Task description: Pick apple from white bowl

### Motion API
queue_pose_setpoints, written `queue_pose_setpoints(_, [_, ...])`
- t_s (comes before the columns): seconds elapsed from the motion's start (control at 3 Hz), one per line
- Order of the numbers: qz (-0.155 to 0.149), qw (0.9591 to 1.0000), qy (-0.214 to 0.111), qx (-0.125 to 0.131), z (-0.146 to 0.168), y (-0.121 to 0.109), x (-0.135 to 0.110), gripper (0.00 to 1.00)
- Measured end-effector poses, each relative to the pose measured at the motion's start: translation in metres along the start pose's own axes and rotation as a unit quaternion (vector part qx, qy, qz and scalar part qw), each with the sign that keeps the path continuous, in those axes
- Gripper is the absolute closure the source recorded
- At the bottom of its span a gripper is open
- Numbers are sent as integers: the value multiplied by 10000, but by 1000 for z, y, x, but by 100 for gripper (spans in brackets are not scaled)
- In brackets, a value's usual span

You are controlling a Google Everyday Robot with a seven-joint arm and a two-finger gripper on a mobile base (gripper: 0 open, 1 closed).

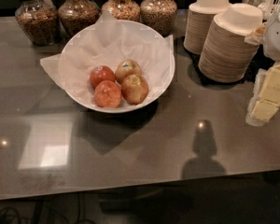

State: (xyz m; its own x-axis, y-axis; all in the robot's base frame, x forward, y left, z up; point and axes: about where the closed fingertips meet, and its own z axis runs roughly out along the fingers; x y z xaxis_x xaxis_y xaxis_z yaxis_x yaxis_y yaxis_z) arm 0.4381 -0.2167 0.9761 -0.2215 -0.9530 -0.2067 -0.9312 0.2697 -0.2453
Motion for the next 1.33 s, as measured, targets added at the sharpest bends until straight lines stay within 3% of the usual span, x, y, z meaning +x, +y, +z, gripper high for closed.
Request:
queue_pose_setpoints(0.33, [1, 10000, -13, 14, 0, -1, -1, 0])
queue_pose_setpoints(0.67, [-150, 9990, -413, 0, 13, -9, -27, 0])
queue_pose_setpoints(1.0, [-701, 9931, -929, -122, 26, -14, -77, 0])
queue_pose_setpoints(1.33, [-839, 9910, -1035, -138, 27, -14, -87, 0])
